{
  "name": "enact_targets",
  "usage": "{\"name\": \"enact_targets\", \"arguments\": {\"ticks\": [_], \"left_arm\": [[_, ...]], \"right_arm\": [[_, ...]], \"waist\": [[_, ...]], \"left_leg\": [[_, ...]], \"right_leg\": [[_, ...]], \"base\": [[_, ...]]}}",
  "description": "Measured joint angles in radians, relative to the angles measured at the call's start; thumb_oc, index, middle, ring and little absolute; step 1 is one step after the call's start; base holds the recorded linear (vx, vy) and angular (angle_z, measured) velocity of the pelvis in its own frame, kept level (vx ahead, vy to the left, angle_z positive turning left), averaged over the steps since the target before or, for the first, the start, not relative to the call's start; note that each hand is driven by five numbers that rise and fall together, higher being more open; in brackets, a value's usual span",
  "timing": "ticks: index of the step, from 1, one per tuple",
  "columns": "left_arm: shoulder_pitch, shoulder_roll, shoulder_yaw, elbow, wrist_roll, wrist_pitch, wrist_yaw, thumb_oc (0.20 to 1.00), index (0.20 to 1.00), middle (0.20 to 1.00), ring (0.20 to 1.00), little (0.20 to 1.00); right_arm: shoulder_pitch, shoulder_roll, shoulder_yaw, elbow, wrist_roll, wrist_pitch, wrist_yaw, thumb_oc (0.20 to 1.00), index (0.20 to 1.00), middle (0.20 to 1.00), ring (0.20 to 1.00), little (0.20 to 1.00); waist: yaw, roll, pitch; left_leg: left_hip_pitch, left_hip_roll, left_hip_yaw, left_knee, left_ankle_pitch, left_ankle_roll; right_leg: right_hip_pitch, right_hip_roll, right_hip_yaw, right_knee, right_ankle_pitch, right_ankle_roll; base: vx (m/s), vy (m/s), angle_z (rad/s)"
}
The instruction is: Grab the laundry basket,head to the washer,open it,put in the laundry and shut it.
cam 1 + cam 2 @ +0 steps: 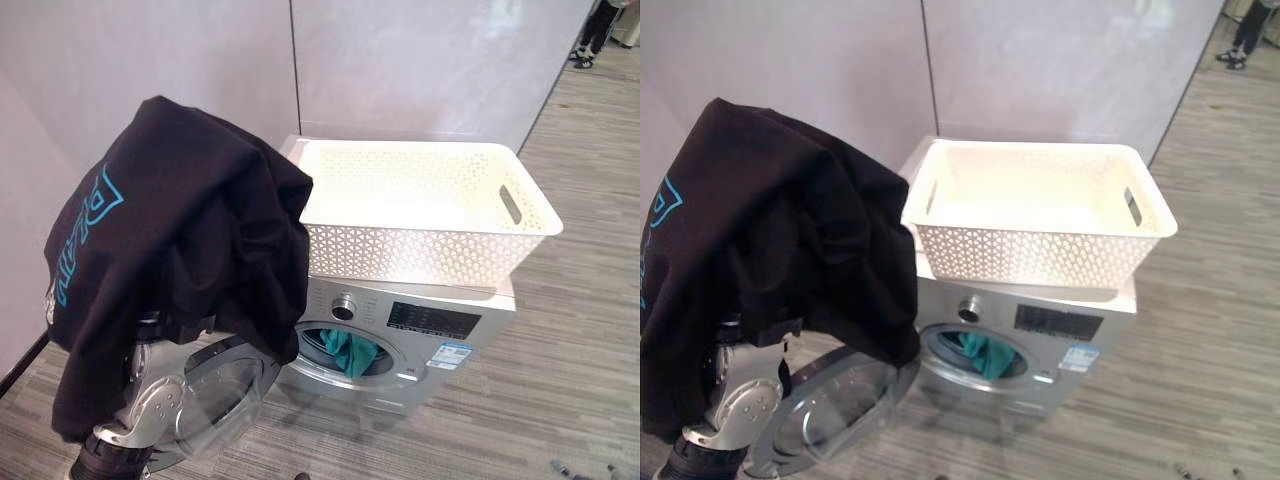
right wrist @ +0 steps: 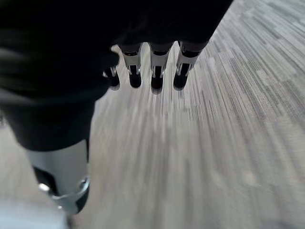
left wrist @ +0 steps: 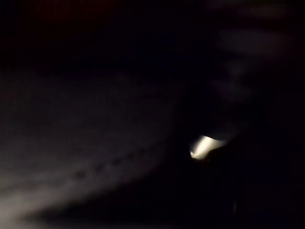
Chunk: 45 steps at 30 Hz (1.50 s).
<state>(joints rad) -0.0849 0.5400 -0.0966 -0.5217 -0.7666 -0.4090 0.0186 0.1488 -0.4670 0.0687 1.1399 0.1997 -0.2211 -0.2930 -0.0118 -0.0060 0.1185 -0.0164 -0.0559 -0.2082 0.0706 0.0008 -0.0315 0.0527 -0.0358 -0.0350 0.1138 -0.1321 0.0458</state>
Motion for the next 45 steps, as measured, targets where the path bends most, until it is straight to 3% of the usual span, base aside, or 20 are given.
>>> {"name": "enact_targets", "arguments": {"ticks": [2,5,6,9,16,20,23,25,32,39,41,42,45], "left_arm": [[0.007,0.003,0.009,0.010,-0.001,0.003,0.002,0.200,0.200,0.200,0.200,0.200],[0.010,-0.001,0.005,0.031,-0.001,0.004,0.006,0.200,0.200,0.200,0.200,0.200],[0.020,-0.005,0.005,0.029,-0.002,0.004,0.009,0.200,0.200,0.200,0.200,0.200],[0.052,-0.005,0.004,0.027,-0.002,0.006,0.010,0.200,0.200,0.200,0.200,0.200],[0.112,-0.031,-0.087,0.033,0.076,0.022,0.051,0.200,0.200,0.200,0.200,0.200],[0.118,-0.041,-0.133,0.099,0.076,0.059,0.068,0.200,0.200,0.200,0.200,0.200],[0.094,-0.040,-0.145,0.106,0.100,0.058,0.088,0.200,0.200,0.200,0.200,0.200],[0.056,-0.044,-0.160,0.131,0.112,0.066,0.098,0.200,0.200,0.200,0.200,0.200],[0.040,-0.059,-0.194,0.161,0.131,0.081,0.152,0.200,0.200,0.200,0.200,0.200],[-0.052,-0.144,-0.300,0.435,0.171,0.080,0.192,0.200,0.200,0.200,0.200,0.200],[-0.141,-0.193,-0.318,0.626,0.227,0.086,0.230,0.200,0.200,0.200,0.200,0.200],[-0.213,-0.229,-0.311,0.779,0.247,0.114,0.276,0.200,0.200,0.200,0.200,0.200],[-0.305,-0.248,-0.307,0.933,0.272,0.127,0.330,0.200,0.200,0.200,0.200,0.200]], "right_arm": [[-0.018,0.014,0.071,-0.067,-0.070,-0.002,0.037,1.000,1.000,1.000,1.000,1.000],[-0.049,0.020,0.071,-0.090,-0.099,0.002,0.039,1.000,1.000,1.000,1.000,1.000],[-0.044,0.019,0.071,-0.146,-0.119,0.001,0.040,1.000,1.000,1.000,1.000,1.000],[-0.055,0.021,0.075,-0.188,-0.139,0.001,0.043,1.000,1.000,1.000,1.000,1.000],[-0.073,-0.016,0.151,-0.260,-0.186,0.001,0.032,1.000,1.000,1.000,1.000,1.000],[-0.091,-0.017,0.151,-0.265,-0.205,0.001,0.023,1.000,1.000,1.000,1.000,1.000],[-0.135,-0.038,0.119,-0.282,-0.203,0.001,-0.022,1.000,1.000,1.000,1.000,1.000],[-0.157,-0.053,0.102,-0.312,-0.204,-0.003,-0.043,1.000,1.000,1.000,1.000,1.000],[-0.177,-0.072,0.110,-0.359,-0.208,-0.001,-0.085,1.000,1.000,1.000,1.000,1.000],[-0.200,-0.086,0.118,-0.389,-0.223,0.000,-0.106,1.000,1.000,1.000,1.000,1.000],[-0.207,-0.105,0.134,-0.462,-0.225,0.009,-0.116,1.000,1.000,1.000,1.000,1.000],[-0.217,-0.098,0.127,-0.555,-0.225,-0.013,-0.125,1.000,1.000,1.000,1.000,1.000],[-0.237,-0.035,0.100,-0.563,-0.198,-0.021,-0.148,1.000,1.000,1.000,1.000,1.000]], "waist": [[0.008,-0.025,0.060],[0.037,-0.049,0.087],[0.052,-0.055,0.112],[0.055,-0.053,0.128],[0.054,-0.032,0.215],[0.053,-0.027,0.278],[0.051,-0.017,0.297],[0.050,-0.008,0.367],[0.052,-0.012,0.394],[0.025,-0.013,0.399],[0.018,-0.014,0.400],[-0.016,-0.016,0.401],[-0.062,-0.041,0.404]], "left_leg": [[-0.042,-0.013,-0.002,0.094,-0.027,-0.010],[-0.080,-0.021,0.007,0.198,-0.100,-0.009],[-0.145,-0.025,0.018,0.335,-0.177,-0.003],[-0.207,-0.021,0.023,0.434,-0.219,-0.007],[-0.375,-0.013,0.032,0.593,-0.253,-0.015],[-0.447,-0.015,0.035,0.629,-0.251,-0.019],[-0.585,-0.013,0.052,0.705,-0.257,-0.014],[-0.631,-0.022,0.062,0.756,-0.265,-0.015],[-0.762,-0.034,0.067,0.859,-0.290,-0.009],[-0.858,-0.032,0.071,0.910,-0.297,-0.005],[-0.886,-0.025,0.083,0.929,-0.303,-0.003],[-0.913,-0.021,0.087,0.950,-0.313,0.000],[-0.920,-0.011,0.099,0.976,-0.331,-0.001]], "right_leg": [[-0.063,-0.013,-0.003,0.143,-0.062,-0.012],[-0.136,-0.010,-0.002,0.326,-0.149,-0.027],[-0.190,-0.012,-0.003,0.448,-0.209,-0.046],[-0.253,-0.006,-0.003,0.544,-0.251,-0.065],[-0.420,0.005,-0.011,0.699,-0.273,-0.077],[-0.490,0.005,-0.015,0.734,-0.267,-0.073],[-0.624,0.010,-0.006,0.791,-0.267,-0.069],[-0.669,0.002,0.002,0.849,-0.275,-0.061],[-0.795,-0.003,0.003,0.943,-0.303,-0.056],[-0.894,0.005,0.008,0.988,-0.303,-0.053],[-0.928,0.014,0.026,1.009,-0.307,-0.049],[-0.952,0.019,0.029,1.024,-0.314,-0.048],[-0.971,0.035,0.043,1.045,-0.314,-0.049]], "base": [[-0.04,-0.044,0.12],[-0.07,-0.050,0.02],[-0.09,-0.031,-0.04],[-0.08,-0.012,0.00],[-0.10,0.020,-0.01],[-0.14,0.046,0.02],[-0.09,0.062,-0.10],[-0.06,0.037,-0.06],[-0.05,0.032,0.02],[-0.02,0.011,-0.03],[0.05,-0.006,-0.20],[0.11,-0.008,-0.21],[0.05,-0.005,-0.18]]}}
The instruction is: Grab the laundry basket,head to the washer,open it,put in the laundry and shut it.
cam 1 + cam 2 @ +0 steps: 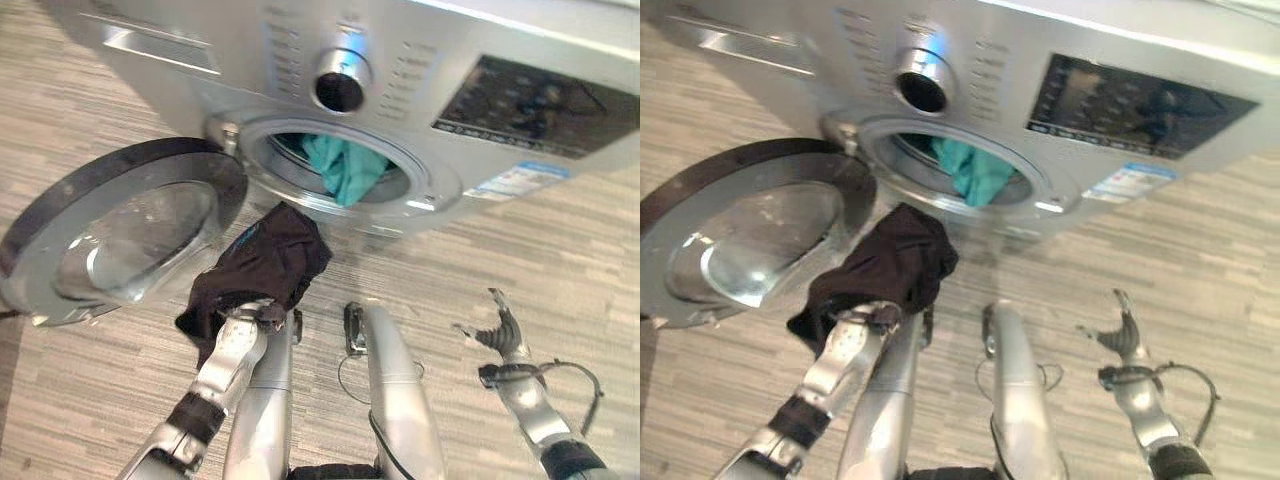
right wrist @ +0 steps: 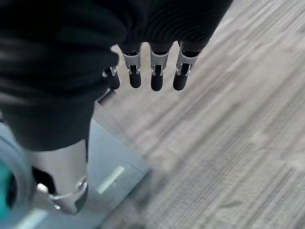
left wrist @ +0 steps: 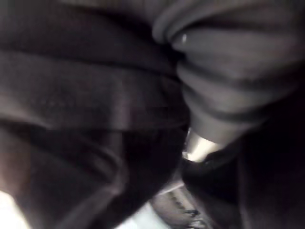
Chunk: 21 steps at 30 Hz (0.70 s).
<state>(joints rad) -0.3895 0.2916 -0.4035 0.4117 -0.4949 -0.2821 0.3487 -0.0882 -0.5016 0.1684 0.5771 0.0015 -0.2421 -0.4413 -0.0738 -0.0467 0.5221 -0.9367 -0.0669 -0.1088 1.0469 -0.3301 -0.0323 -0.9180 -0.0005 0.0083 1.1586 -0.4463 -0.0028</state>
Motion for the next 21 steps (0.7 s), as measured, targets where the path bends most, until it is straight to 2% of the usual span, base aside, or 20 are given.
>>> {"name": "enact_targets", "arguments": {"ticks": [1,2,3,5,7,8,10,11,13,14,15,17,18,20,21], "left_arm": [[-0.038,-0.012,0.014,0.066,-0.001,0.004,0.015,0.200,0.200,0.200,0.200,0.200],[-0.060,-0.016,0.026,0.087,-0.001,0.007,0.028,0.200,0.200,0.200,0.200,0.200],[-0.081,-0.025,0.043,0.087,-0.004,0.003,0.045,0.200,0.200,0.200,0.200,0.200],[-0.161,-0.029,0.091,0.178,-0.018,0.002,0.066,0.200,0.200,0.200,0.200,0.200],[-0.249,-0.014,0.110,0.229,-0.036,0.002,0.086,0.200,0.200,0.200,0.200,0.200],[-0.307,0.005,0.124,0.265,-0.052,0.003,0.094,0.200,0.200,0.200,0.200,0.200],[-0.558,0.073,0.188,0.444,-0.097,0.005,0.130,0.200,0.200,0.200,0.200,0.200],[-0.716,0.148,0.210,0.637,-0.164,0.021,0.123,0.200,0.200,0.200,0.200,0.200],[-0.996,0.289,0.345,0.911,-0.317,0.055,0.124,0.200,0.200,0.200,0.200,0.200],[-1.063,0.339,0.321,0.912,-0.353,0.046,0.118,0.200,0.200,0.200,0.200,0.200],[-1.072,0.395,0.218,0.901,-0.381,0.022,0.102,0.200,0.200,0.200,0.200,0.200],[-1.148,0.419,0.132,0.867,-0.446,0.018,0.110,0.200,0.200,0.200,0.200,0.200],[-1.208,0.441,0.056,0.782,-0.478,0.010,0.111,0.200,0.200,0.200,0.200,0.200],[-1.244,0.447,0.038,0.732,-0.481,0.002,0.104,0.200,0.200,0.200,0.200,0.200],[-1.246,0.462,0.033,0.731,-0.487,-0.010,0.107,0.200,0.200,0.200,0.200,0.200]], "right_arm": [[-0.008,0.006,0.009,0.008,0.006,-0.001,-0.009,1.000,1.000,1.000,1.000,1.000],[-0.011,0.004,0.021,0.016,0.005,-0.002,-0.008,1.000,1.000,1.000,1.000,1.000],[-0.019,0.001,0.045,0.035,0.005,-0.002,-0.008,1.000,1.000,1.000,1.000,1.000],[-0.045,-0.014,0.116,0.091,0.003,-0.002,0.000,1.000,1.000,1.000,1.000,1.000],[-0.059,-0.019,0.159,0.095,-0.001,0.001,0.009,1.000,1.000,1.000,1.000,1.000],[-0.069,-0.020,0.170,0.088,-0.012,0.000,0.015,1.000,1.000,1.000,1.000,1.000],[-0.073,-0.022,0.166,0.047,-0.015,0.000,0.024,1.000,1.000,1.000,1.000,1.000],[-0.072,-0.022,0.173,0.043,-0.007,-0.001,0.038,1.000,1.000,1.000,1.000,1.000],[-0.066,-0.021,0.203,0.082,0.005,-0.003,0.058,1.000,1.000,1.000,1.000,1.000],[-0.061,-0.021,0.213,0.134,0.009,-0.002,0.074,1.000,1.000,1.000,1.000,1.000],[-0.055,-0.020,0.213,0.179,0.028,-0.003,0.100,1.000,1.000,1.000,1.000,1.000],[-0.035,-0.020,0.176,0.177,0.074,-0.002,0.113,1.000,1.000,1.000,1.000,1.000],[-0.033,-0.015,0.146,0.160,0.091,-0.008,0.122,1.000,1.000,1.000,1.000,1.000],[-0.052,-0.015,0.119,0.155,0.108,-0.012,0.125,1.000,1.000,1.000,1.000,1.000],[-0.051,-0.009,0.116,0.123,0.111,-0.017,0.128,1.000,1.000,1.000,1.000,1.000]], "waist": [[0.005,-0.004,-0.001],[-0.002,-0.007,0.000],[-0.027,-0.011,0.000],[-0.030,-0.024,0.000],[-0.057,-0.037,-0.003],[-0.060,-0.057,-0.002],[-0.124,-0.085,-0.003],[-0.160,-0.095,-0.005],[-0.205,-0.113,-0.012],[-0.215,-0.116,-0.015],[-0.194,-0.131,-0.023],[-0.183,-0.139,-0.028],[-0.165,-0.149,-0.033],[-0.164,-0.153,-0.030],[-0.160,-0.153,-0.030]], "left_leg": [[-0.009,0.009,0.007,0.005,-0.003,0.003],[-0.019,0.014,0.012,0.009,-0.005,0.005],[-0.030,0.022,0.014,0.020,-0.012,0.002],[-0.043,0.041,0.019,0.038,-0.026,0.007],[-0.062,0.053,0.020,0.050,-0.031,0.006],[-0.072,0.067,0.029,0.062,-0.041,0.007],[-0.120,0.088,0.036,0.087,-0.049,0.007],[-0.130,0.108,0.037,0.103,-0.062,-0.003],[-0.133,0.141,0.039,0.102,-0.071,-0.002],[-0.132,0.149,0.043,0.097,-0.071,-0.002],[-0.149,0.181,0.043,0.085,-0.067,-0.008],[-0.203,0.203,0.036,0.085,-0.058,-0.021],[-0.265,0.210,0.026,0.097,-0.054,-0.023],[-0.295,0.209,0.030,0.127,-0.054,-0.025],[-0.303,0.222,0.030,0.143,-0.060,-0.014]], "right_leg": [[-0.009,0.005,0.006,0.002,0.006,-0.003],[-0.022,0.009,0.009,0.006,0.007,-0.003],[-0.035,0.022,0.012,0.007,0.008,0.000],[-0.048,0.044,0.019,0.009,0.014,-0.001],[-0.068,0.062,0.030,0.012,0.017,0.003],[-0.085,0.077,0.035,0.017,0.024,-0.005],[-0.135,0.101,0.042,0.030,0.031,-0.002],[-0.144,0.122,0.043,0.031,0.031,0.004],[-0.147,0.148,0.042,0.006,0.046,0.004],[-0.149,0.159,0.048,-0.006,0.056,0.000],[-0.173,0.192,0.055,-0.043,0.099,0.014],[-0.219,0.205,0.042,-0.068,0.125,0.008],[-0.274,0.213,0.035,-0.064,0.140,-0.002],[-0.306,0.215,0.038,-0.042,0.140,-0.002],[-0.308,0.233,0.043,-0.042,0.145,0.005]], "base": [[0.03,0.003,-0.33],[0.03,0.003,-0.29],[0.03,-0.002,-0.33],[0.03,0.000,-0.34],[0.04,0.003,-0.25],[0.05,0.010,-0.42],[0.11,0.010,-0.47],[0.12,0.023,-0.51],[0.06,0.062,-0.44],[0.03,0.071,-0.64],[0.02,0.073,-0.60],[0.01,0.057,-0.40],[0.03,0.073,-0.14],[0.03,0.073,-0.16],[0.02,0.028,-0.29]]}}
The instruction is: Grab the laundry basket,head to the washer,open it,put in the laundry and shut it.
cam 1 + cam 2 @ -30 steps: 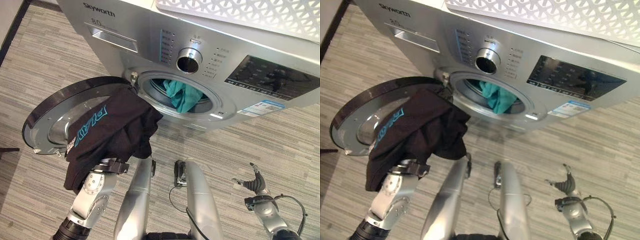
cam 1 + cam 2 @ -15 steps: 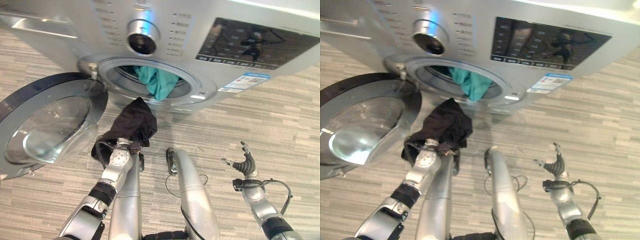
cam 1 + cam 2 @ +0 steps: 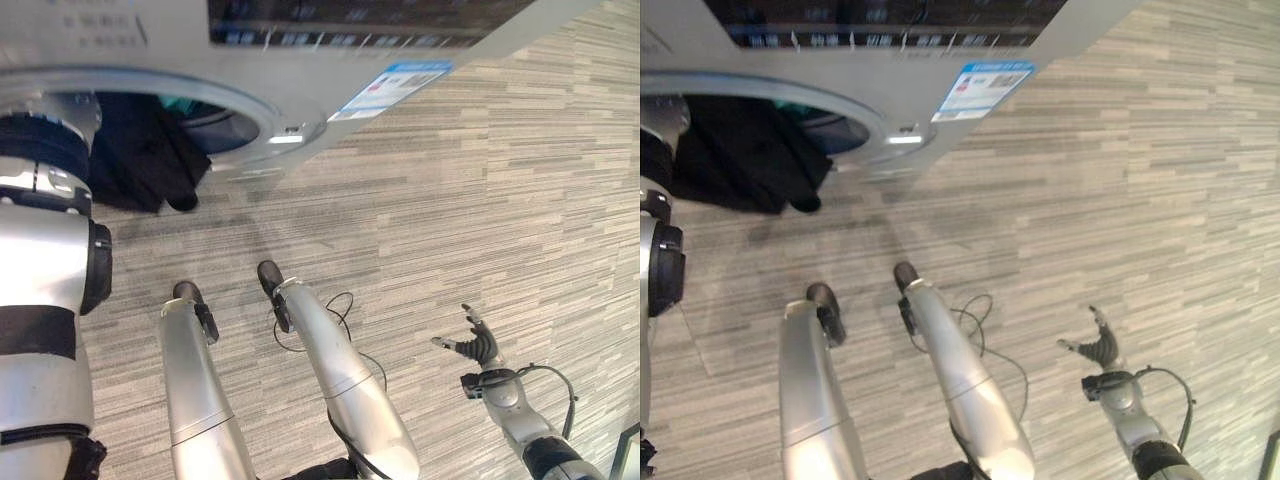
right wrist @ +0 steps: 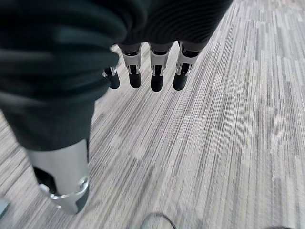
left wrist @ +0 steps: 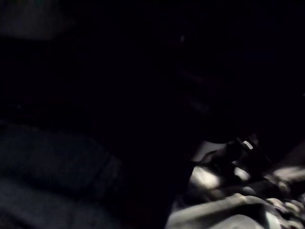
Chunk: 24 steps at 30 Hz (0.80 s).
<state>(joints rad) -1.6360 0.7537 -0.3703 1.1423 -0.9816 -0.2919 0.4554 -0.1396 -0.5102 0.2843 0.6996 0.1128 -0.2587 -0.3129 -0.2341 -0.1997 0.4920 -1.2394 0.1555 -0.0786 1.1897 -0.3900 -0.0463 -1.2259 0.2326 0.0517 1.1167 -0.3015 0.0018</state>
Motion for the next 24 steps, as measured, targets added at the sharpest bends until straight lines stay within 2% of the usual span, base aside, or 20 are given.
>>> {"name": "enact_targets", "arguments": {"ticks": [5,8,10,12,15,17,18,19,20,24], "left_arm": [[0.019,-0.008,0.016,-0.001,0.003,-0.009,-0.001,0.200,0.200,0.200,0.200,0.200],[0.099,-0.059,0.102,-0.016,0.003,-0.027,-0.009,0.200,0.200,0.200,0.200,0.200],[0.218,-0.102,0.198,0.023,0.002,-0.024,-0.034,0.200,0.200,0.200,0.200,0.200],[0.286,-0.103,0.210,0.122,0.017,0.031,-0.047,0.200,0.200,0.200,0.200,0.200],[0.304,-0.095,0.215,0.138,0.075,0.055,-0.086,0.200,0.200,0.200,0.200,0.200],[0.289,-0.085,0.221,0.137,0.094,0.101,-0.096,0.200,0.200,0.200,0.200,0.200],[0.311,-0.077,0.219,0.162,0.126,0.118,-0.119,0.200,0.200,0.200,0.200,0.200],[0.330,-0.042,0.200,0.167,0.205,0.128,-0.187,0.200,0.200,0.200,0.200,0.200],[0.315,-0.035,0.200,0.171,0.217,0.155,-0.201,0.200,0.200,0.200,0.200,0.200],[0.292,-0.010,0.188,0.167,0.217,0.185,-0.205,0.200,0.200,0.200,0.200,0.200]], "right_arm": [[0.014,0.002,0.015,-0.064,-0.001,-0.001,0.011,1.000,1.000,1.000,1.000,1.000],[0.013,0.001,0.027,-0.110,-0.009,-0.001,0.008,1.000,1.000,1.000,1.000,1.000],[0.011,0.001,0.062,-0.142,-0.014,-0.001,0.007,1.000,1.000,1.000,1.000,1.000],[0.012,-0.004,0.083,-0.168,-0.044,-0.002,0.005,1.000,1.000,1.000,1.000,1.000],[0.013,-0.014,0.088,-0.185,-0.057,0.000,0.003,1.000,1.000,1.000,1.000,1.000],[0.025,-0.026,0.091,-0.206,-0.072,-0.001,0.003,1.000,1.000,1.000,1.000,1.000],[0.037,-0.031,0.091,-0.210,-0.075,0.001,0.006,1.000,1.000,1.000,1.000,1.000],[0.087,-0.054,0.084,-0.266,-0.089,0.000,0.009,1.000,1.000,1.000,1.000,1.000],[0.100,-0.058,0.085,-0.259,-0.089,0.010,0.011,1.000,1.000,1.000,1.000,1.000],[0.144,-0.058,0.079,-0.260,-0.091,0.024,0.024,1.000,1.000,1.000,1.000,1.000]], "waist": [[0.003,0.000,0.000],[0.028,0.003,-0.002],[0.032,0.016,-0.008],[0.026,0.015,-0.009],[0.026,0.012,-0.013],[0.017,0.010,-0.017],[0.012,0.011,-0.031],[0.010,0.011,-0.080],[-0.001,0.012,-0.080],[-0.008,0.014,-0.078]], "left_leg": [[-0.009,0.017,0.012,0.031,-0.012,0.017],[-0.009,0.031,0.037,0.042,-0.022,0.030],[-0.026,0.040,0.041,0.067,-0.037,0.032],[-0.039,0.050,0.056,0.085,-0.044,0.040],[-0.056,0.064,0.071,0.110,-0.056,0.044],[-0.064,0.079,0.079,0.132,-0.066,0.051],[-0.079,0.082,0.081,0.138,-0.067,0.048],[-0.122,0.104,0.084,0.160,-0.076,0.048],[-0.128,0.106,0.083,0.170,-0.079,0.049],[-0.141,0.115,0.090,0.171,-0.079,0.050]], "right_leg": [[-0.003,0.015,0.014,0.000,0.008,0.010],[-0.008,0.029,0.043,-0.003,0.017,0.027],[-0.022,0.039,0.050,0.004,0.017,0.037],[-0.037,0.047,0.061,0.016,0.017,0.044],[-0.059,0.062,0.079,0.027,0.022,0.058],[-0.068,0.066,0.083,0.043,0.012,0.066],[-0.087,0.072,0.084,0.044,0.013,0.067],[-0.132,0.083,0.083,0.053,0.019,0.069],[-0.138,0.083,0.078,0.060,0.018,0.069],[-0.156,0.083,0.080,0.059,0.025,0.074]], "base": [[0.00,0.072,-0.19],[-0.02,0.058,-0.29],[-0.03,0.062,-0.28],[-0.03,0.043,-0.17],[-0.03,0.026,-0.23],[-0.05,-0.006,-0.23],[-0.04,-0.012,-0.31],[-0.03,-0.010,-0.32],[-0.03,0.002,-0.30],[-0.01,0.001,-0.07]]}}
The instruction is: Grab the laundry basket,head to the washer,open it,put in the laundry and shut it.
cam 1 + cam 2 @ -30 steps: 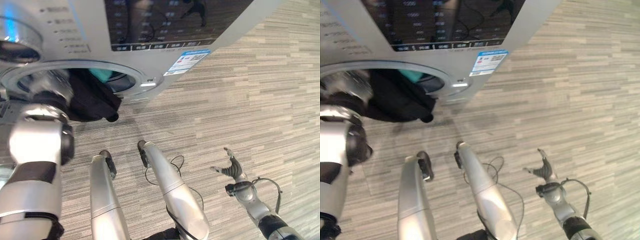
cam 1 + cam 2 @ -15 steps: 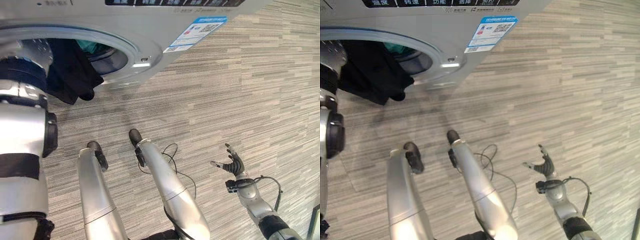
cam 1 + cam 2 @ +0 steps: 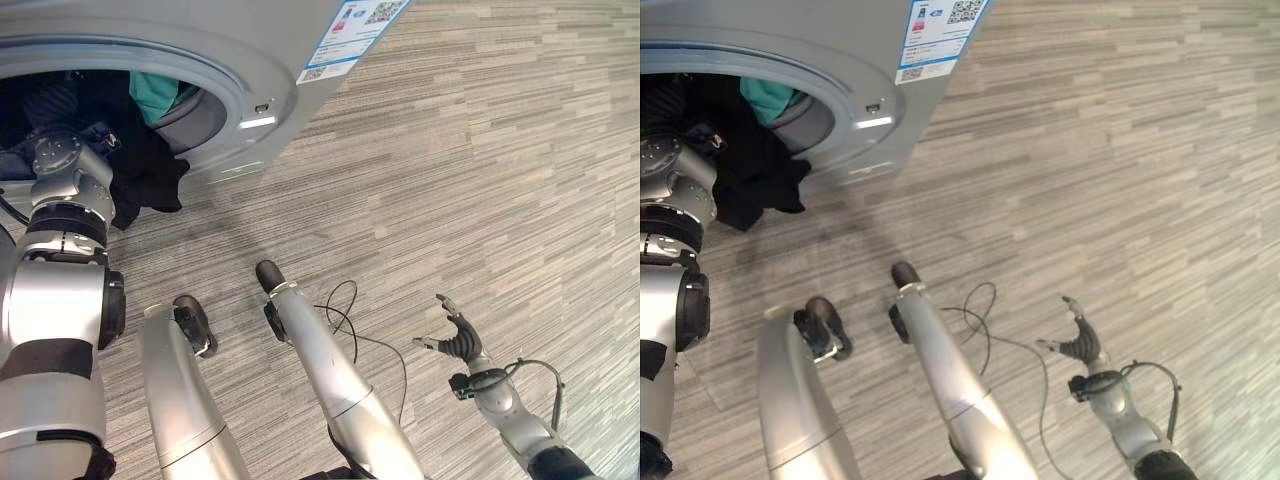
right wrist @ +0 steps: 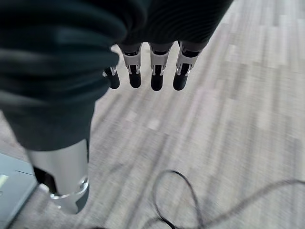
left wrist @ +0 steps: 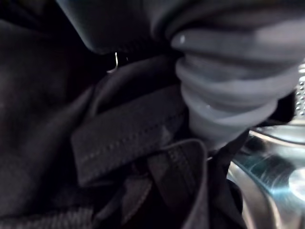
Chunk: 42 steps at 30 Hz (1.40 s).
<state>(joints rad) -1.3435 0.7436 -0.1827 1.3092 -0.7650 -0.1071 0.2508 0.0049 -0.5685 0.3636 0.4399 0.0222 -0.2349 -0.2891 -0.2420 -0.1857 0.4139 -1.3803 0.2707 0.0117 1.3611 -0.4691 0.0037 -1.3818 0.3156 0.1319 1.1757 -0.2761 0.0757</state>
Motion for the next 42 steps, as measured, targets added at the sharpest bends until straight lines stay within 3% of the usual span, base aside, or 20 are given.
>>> {"name": "enact_targets", "arguments": {"ticks": [3,6,7,8,10,15,16,17,22,24,28,33,38,42], "left_arm": [[-0.069,0.028,-0.064,-0.063,-0.032,0.014,0.022,0.200,0.200,0.200,0.200,0.200],[-0.388,0.040,-0.258,-0.119,-0.132,0.005,0.089,0.200,0.200,0.200,0.200,0.200],[-0.513,0.040,-0.305,-0.192,-0.138,-0.056,0.124,0.200,0.200,0.200,0.200,0.200],[-0.512,0.071,-0.338,-0.319,-0.122,-0.147,0.158,0.200,0.200,0.200,0.200,0.200],[-0.535,0.073,-0.343,-0.391,-0.097,-0.215,0.240,0.200,0.200,0.200,0.200,0.200],[-0.451,-0.004,-0.302,-0.318,-0.074,-0.222,0.291,0.200,0.200,0.200,0.200,0.200],[-0.418,-0.023,-0.300,-0.278,-0.053,-0.215,0.284,0.344,0.344,0.344,0.344,0.344],[-0.385,-0.036,-0.299,-0.244,-0.045,-0.207,0.279,1.000,1.000,1.000,1.000,1.000],[-0.308,-0.054,-0.311,-0.111,0.007,-0.096,0.208,1.000,1.000,1.000,1.000,1.000],[-0.219,-0.058,-0.341,-0.081,0.154,-0.034,0.132,1.000,1.000,1.000,1.000,1.000],[-0.191,-0.090,-0.332,-0.028,0.198,0.003,0.096,1.000,1.000,1.000,1.000,1.000],[-0.078,-0.133,-0.293,-0.143,0.274,-0.023,0.129,1.000,1.000,1.000,1.000,1.000],[0.280,-0.200,-0.188,-0.292,0.394,-0.063,0.191,1.000,1.000,1.000,1.000,1.000],[0.456,-0.209,-0.182,-0.318,0.471,-0.068,0.213,1.000,1.000,1.000,1.000,1.000]], "right_arm": [[0.064,-0.008,-0.037,-0.055,0.001,0.002,0.021,1.000,1.000,1.000,1.000,1.000],[0.077,-0.040,-0.078,-0.069,0.002,-0.004,0.031,1.000,1.000,1.000,1.000,1.000],[0.073,-0.053,-0.110,-0.066,0.002,-0.004,0.030,1.000,1.000,1.000,1.000,1.000],[0.089,-0.071,-0.141,-0.093,0.001,-0.005,0.030,1.000,1.000,1.000,1.000,1.000],[0.140,-0.096,-0.257,-0.152,0.001,-0.004,0.018,1.000,1.000,1.000,1.000,1.000],[0.126,-0.100,-0.227,-0.158,-0.033,-0.003,-0.002,1.000,1.000,1.000,1.000,1.000],[0.119,-0.100,-0.217,-0.164,-0.038,-0.004,-0.006,1.000,1.000,1.000,1.000,1.000],[0.116,-0.100,-0.212,-0.175,-0.039,-0.005,-0.012,1.000,1.000,1.000,1.000,1.000],[0.112,-0.101,-0.212,-0.183,-0.040,-0.007,-0.017,1.000,1.000,1.000,1.000,1.000],[0.104,-0.111,-0.194,-0.178,-0.040,-0.009,-0.018,1.000,1.000,1.000,1.000,1.000],[0.095,-0.101,-0.147,-0.151,-0.039,-0.012,-0.018,1.000,1.000,1.000,1.000,1.000],[0.093,-0.091,-0.100,-0.105,-0.048,-0.029,-0.021,1.000,1.000,1.000,1.000,1.000],[0.065,-0.060,-0.048,-0.056,-0.089,-0.035,-0.055,1.000,1.000,1.000,1.000,1.000],[0.065,-0.043,-0.037,-0.019,-0.096,-0.046,-0.064,1.000,1.000,1.000,1.000,1.000]], "waist": [[0.003,0.008,0.013],[0.029,0.007,0.071],[0.034,0.012,0.074],[0.034,0.011,0.077],[0.055,0.026,0.095],[0.068,0.033,0.098],[0.068,0.033,0.098],[0.068,0.035,0.097],[0.061,0.041,0.095],[0.065,0.072,0.080],[0.062,0.076,0.075],[0.052,0.094,0.047],[0.055,0.095,0.045],[0.067,0.094,0.037]], "left_leg": [[-0.017,-0.001,-0.002,0.002,0.001,0.000],[-0.027,-0.002,-0.002,0.009,0.002,-0.002],[-0.029,0.000,0.001,0.015,-0.002,0.000],[-0.052,-0.002,-0.003,0.015,-0.002,0.000],[-0.075,-0.014,-0.006,0.016,0.000,-0.003],[-0.065,-0.053,-0.020,0.010,0.007,-0.010],[-0.066,-0.059,-0.021,0.011,0.009,-0.011],[-0.065,-0.064,-0.022,0.013,0.009,-0.011],[-0.071,-0.093,-0.025,-0.011,0.029,-0.006],[-0.064,-0.112,-0.024,-0.048,0.047,-0.008],[-0.010,-0.136,-0.027,-0.113,0.076,-0.021],[0.050,-0.179,-0.023,-0.212,0.118,-0.022],[0.222,-0.216,-0.009,-0.370,0.176,-0.029],[0.312,-0.242,-0.007,-0.485,0.217,-0.030]], "right_leg": [[-0.017,-0.002,-0.004,0.002,0.007,0.002],[-0.022,-0.004,-0.003,0.007,0.012,0.000],[-0.026,-0.005,-0.002,0.011,0.010,0.002],[-0.046,-0.008,-0.005,0.010,0.010,0.002],[-0.067,-0.020,-0.012,0.019,0.007,0.000],[-0.063,-0.066,-0.045,0.048,-0.009,-0.019],[-0.063,-0.075,-0.049,0.056,-0.016,-0.023],[-0.064,-0.078,-0.049,0.059,-0.020,-0.025],[-0.070,-0.108,-0.057,0.063,-0.024,-0.032],[-0.062,-0.128,-0.059,0.039,-0.022,-0.034],[-0.007,-0.150,-0.059,-0.007,-0.017,-0.038],[0.049,-0.194,-0.057,-0.062,-0.011,-0.043],[0.200,-0.236,-0.048,-0.165,0.009,-0.049],[0.275,-0.263,-0.043,-0.239,0.019,-0.050]], "base": [[0.00,-0.001,0.02],[0.00,-0.026,-0.02],[0.02,-0.091,-0.08],[0.03,-0.095,-0.02],[0.03,-0.053,0.18],[0.03,-0.035,0.22],[0.02,-0.041,0.28],[0.02,-0.029,0.17],[0.01,-0.022,0.22],[0.01,-0.031,0.23],[-0.01,-0.033,0.21],[-0.04,-0.033,0.25],[-0.06,-0.030,0.20],[-0.06,-0.013,0.18]]}}
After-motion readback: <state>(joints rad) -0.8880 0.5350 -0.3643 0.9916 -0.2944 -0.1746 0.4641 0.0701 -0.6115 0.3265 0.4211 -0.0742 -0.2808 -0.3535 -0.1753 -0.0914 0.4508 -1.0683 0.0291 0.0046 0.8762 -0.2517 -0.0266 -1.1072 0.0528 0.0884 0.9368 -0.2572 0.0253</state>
